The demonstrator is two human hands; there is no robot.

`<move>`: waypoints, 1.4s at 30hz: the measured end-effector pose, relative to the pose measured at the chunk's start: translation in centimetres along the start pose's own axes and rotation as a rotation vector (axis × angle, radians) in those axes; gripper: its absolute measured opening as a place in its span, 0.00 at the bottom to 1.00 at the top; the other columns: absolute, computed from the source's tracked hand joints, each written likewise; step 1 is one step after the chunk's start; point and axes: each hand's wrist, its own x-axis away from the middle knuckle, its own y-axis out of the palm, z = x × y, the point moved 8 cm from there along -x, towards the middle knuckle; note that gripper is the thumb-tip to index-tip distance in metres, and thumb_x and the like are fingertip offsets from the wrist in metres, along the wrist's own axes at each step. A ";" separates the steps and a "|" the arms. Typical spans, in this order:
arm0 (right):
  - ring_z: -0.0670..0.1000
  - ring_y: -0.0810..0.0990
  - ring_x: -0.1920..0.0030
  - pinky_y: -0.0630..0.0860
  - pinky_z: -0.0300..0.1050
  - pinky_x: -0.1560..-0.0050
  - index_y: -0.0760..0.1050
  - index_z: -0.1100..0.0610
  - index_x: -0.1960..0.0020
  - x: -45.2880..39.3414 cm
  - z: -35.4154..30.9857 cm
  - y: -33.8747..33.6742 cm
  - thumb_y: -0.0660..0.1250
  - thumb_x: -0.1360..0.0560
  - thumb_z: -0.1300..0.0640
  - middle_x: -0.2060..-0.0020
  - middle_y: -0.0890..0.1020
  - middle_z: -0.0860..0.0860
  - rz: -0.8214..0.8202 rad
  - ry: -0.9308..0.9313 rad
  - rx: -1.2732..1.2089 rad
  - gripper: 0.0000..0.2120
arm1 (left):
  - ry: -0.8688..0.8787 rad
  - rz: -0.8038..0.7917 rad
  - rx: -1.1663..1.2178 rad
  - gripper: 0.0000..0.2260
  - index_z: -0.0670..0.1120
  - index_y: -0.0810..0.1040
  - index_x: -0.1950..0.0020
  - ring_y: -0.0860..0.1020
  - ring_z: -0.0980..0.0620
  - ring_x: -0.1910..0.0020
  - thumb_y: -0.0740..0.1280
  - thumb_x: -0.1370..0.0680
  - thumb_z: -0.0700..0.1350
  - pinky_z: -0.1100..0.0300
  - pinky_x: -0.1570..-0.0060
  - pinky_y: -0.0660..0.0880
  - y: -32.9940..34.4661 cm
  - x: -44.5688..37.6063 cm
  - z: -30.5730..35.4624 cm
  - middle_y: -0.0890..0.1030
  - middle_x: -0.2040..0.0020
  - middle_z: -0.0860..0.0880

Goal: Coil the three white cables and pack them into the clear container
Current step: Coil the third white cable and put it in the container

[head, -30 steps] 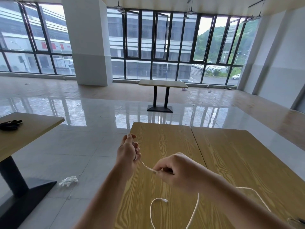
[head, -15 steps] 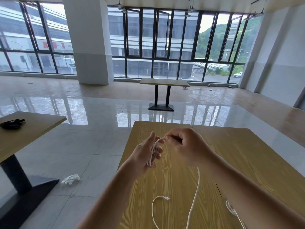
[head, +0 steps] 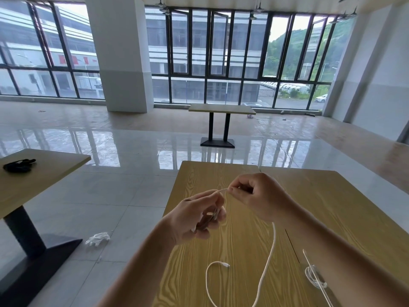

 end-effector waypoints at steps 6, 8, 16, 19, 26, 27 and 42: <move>0.38 0.75 0.75 0.71 0.29 0.71 0.80 0.42 0.60 0.6 3.2 -2.8 0.70 0.22 0.58 0.73 0.80 0.35 0.045 0.098 -0.015 0.12 | 0.074 0.067 0.176 0.11 0.47 0.75 0.56 0.71 0.51 0.69 0.66 0.23 0.54 0.65 0.76 0.66 -1.8 1.1 -0.8 0.78 0.60 0.44; 0.38 0.74 0.76 0.71 0.28 0.72 0.80 0.43 0.59 0.9 3.4 -2.1 0.69 0.22 0.58 0.75 0.79 0.34 0.045 0.104 -0.017 0.12 | 0.114 0.147 0.223 0.12 0.46 0.79 0.53 0.76 0.49 0.67 0.65 0.22 0.54 0.61 0.73 0.72 -2.0 0.8 -0.7 0.81 0.57 0.42; 0.39 0.72 0.77 0.70 0.31 0.76 0.82 0.48 0.59 1.6 3.2 1.7 0.68 0.21 0.54 0.77 0.77 0.42 -0.036 0.128 0.039 0.09 | 0.210 0.464 0.416 0.16 0.43 0.80 0.43 0.84 0.38 0.48 0.56 0.15 0.50 0.49 0.57 0.82 -3.1 -0.3 -0.6 0.84 0.45 0.37; 0.36 0.75 0.75 0.69 0.31 0.74 0.82 0.49 0.58 1.8 3.0 3.1 0.67 0.20 0.53 0.73 0.77 0.42 -0.077 0.133 0.067 0.09 | 0.234 0.528 0.511 0.15 0.42 0.77 0.41 0.84 0.38 0.48 0.55 0.15 0.48 0.49 0.57 0.82 -3.3 -0.5 -0.8 0.84 0.46 0.36; 0.42 0.76 0.76 0.73 0.37 0.75 0.81 0.50 0.59 2.5 2.3 5.8 0.66 0.21 0.53 0.72 0.81 0.46 -0.156 0.120 0.001 0.10 | 0.205 0.599 0.727 0.11 0.42 0.75 0.50 0.76 0.49 0.72 0.60 0.17 0.48 0.56 0.72 0.75 -3.7 -1.5 -1.4 0.77 0.68 0.44; 0.42 0.75 0.76 0.72 0.36 0.75 0.81 0.49 0.59 2.6 2.1 6.0 0.66 0.20 0.52 0.72 0.81 0.47 -0.169 0.110 -0.011 0.10 | 0.193 0.618 0.747 0.11 0.43 0.75 0.52 0.73 0.51 0.74 0.60 0.17 0.49 0.58 0.74 0.72 -4.0 -1.6 -1.6 0.75 0.69 0.45; 0.40 0.71 0.75 0.70 0.34 0.73 0.82 0.45 0.57 2.4 -1.6 3.6 0.66 0.20 0.55 0.74 0.77 0.40 -0.257 0.021 -0.062 0.10 | 0.110 0.727 0.240 0.16 0.50 0.83 0.56 0.76 0.54 0.69 0.59 0.18 0.54 0.57 0.72 0.75 -6.8 -1.5 -0.5 0.79 0.68 0.50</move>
